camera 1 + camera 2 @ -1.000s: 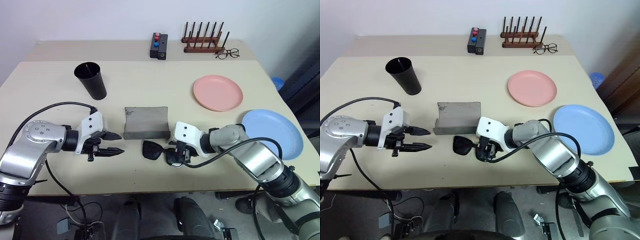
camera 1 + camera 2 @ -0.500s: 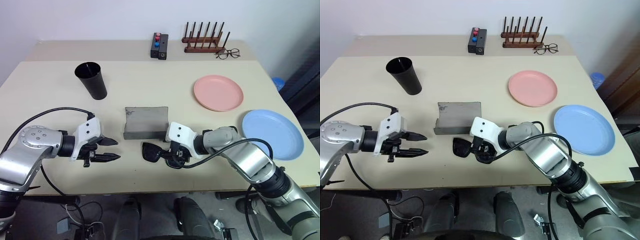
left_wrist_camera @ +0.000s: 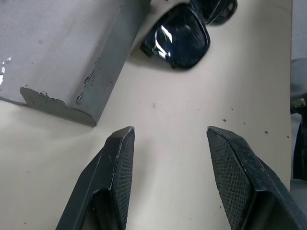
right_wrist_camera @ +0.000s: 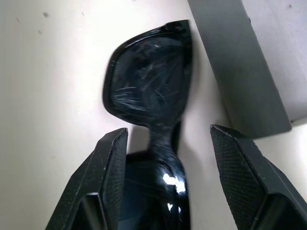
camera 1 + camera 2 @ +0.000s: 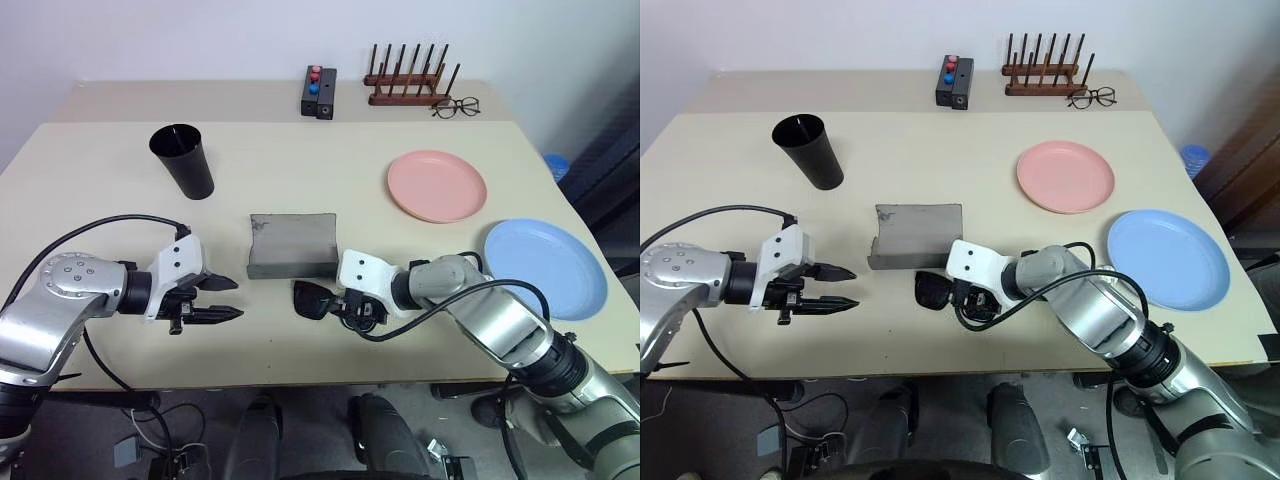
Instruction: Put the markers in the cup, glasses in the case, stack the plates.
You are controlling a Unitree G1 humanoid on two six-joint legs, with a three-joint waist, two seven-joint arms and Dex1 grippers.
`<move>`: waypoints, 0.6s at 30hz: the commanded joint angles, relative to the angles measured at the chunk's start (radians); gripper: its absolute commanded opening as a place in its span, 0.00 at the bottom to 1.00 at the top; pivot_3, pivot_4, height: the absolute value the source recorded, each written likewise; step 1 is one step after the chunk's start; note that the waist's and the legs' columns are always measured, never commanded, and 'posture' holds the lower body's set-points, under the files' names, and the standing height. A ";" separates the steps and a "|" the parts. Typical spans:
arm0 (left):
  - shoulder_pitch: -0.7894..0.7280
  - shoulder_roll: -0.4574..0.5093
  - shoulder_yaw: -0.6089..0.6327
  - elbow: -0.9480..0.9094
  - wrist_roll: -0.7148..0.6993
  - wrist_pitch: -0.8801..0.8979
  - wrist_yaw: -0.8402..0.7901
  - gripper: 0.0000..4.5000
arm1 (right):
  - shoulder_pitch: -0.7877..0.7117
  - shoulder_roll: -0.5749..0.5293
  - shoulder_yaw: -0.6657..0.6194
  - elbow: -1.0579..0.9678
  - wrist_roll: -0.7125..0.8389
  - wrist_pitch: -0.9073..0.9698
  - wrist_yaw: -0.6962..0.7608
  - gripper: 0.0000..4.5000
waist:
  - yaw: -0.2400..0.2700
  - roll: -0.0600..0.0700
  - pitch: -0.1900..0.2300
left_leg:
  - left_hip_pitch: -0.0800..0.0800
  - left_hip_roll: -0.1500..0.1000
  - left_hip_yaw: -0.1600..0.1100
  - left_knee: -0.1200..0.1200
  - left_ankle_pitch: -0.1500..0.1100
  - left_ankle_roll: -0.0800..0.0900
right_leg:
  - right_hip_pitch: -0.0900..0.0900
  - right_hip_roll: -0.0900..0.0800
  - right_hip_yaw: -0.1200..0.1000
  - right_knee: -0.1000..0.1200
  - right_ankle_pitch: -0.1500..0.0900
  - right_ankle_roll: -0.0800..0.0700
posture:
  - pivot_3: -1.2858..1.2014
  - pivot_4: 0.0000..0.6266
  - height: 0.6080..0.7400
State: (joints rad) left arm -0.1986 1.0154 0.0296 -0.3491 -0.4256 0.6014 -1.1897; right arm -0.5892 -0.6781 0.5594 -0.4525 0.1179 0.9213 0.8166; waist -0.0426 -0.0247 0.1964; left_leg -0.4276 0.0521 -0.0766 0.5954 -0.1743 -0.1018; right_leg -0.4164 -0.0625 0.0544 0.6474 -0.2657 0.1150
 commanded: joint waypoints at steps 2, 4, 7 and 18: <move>-0.003 0.001 0.015 -0.017 -0.007 -0.015 0.007 0.54 | -0.019 -0.042 0.016 -0.031 -0.048 -0.044 0.023 0.61 | 0.000 0.000 0.000 | 0.000 0.000 0.000 0.000 0.000 0.000 | 0.000 0.000 0.000 0.000 0.000 0.000 | 0.52 0.24 0.99; -0.002 0.000 0.015 -0.017 -0.006 -0.017 0.010 0.54 | -0.022 -0.051 0.019 -0.036 -0.058 -0.054 0.033 0.61 | 0.000 0.000 0.000 | 0.000 0.000 0.000 0.000 0.000 0.000 | 0.000 0.000 0.000 0.000 0.000 0.000 | 0.52 0.24 0.99; -0.002 -0.001 0.015 -0.015 -0.006 -0.020 0.014 0.54 | -0.021 -0.051 0.019 -0.035 -0.064 -0.056 0.041 0.49 | 0.000 0.000 0.000 | 0.000 0.000 0.000 0.000 0.000 0.000 | 0.000 0.000 0.000 0.000 0.000 0.000 | 0.52 0.24 0.99; 0.006 0.000 0.020 -0.015 -0.006 -0.024 0.024 0.54 | -0.003 -0.077 0.010 -0.052 -0.089 -0.066 0.079 0.00 | 0.000 -0.001 -0.001 | 0.000 0.000 0.000 0.000 0.000 0.000 | 0.000 0.000 0.000 0.000 0.000 0.000 | 0.52 0.24 0.99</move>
State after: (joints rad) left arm -0.1951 1.0113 0.0272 -0.3490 -0.4253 0.5959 -1.1684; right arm -0.6032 -0.7407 0.5713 -0.4831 0.0336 0.8583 0.8832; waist -0.0422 -0.0255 0.1958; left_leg -0.4273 0.0523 -0.0761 0.5953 -0.1743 -0.1018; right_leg -0.4165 -0.0626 0.0544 0.6472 -0.2658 0.1148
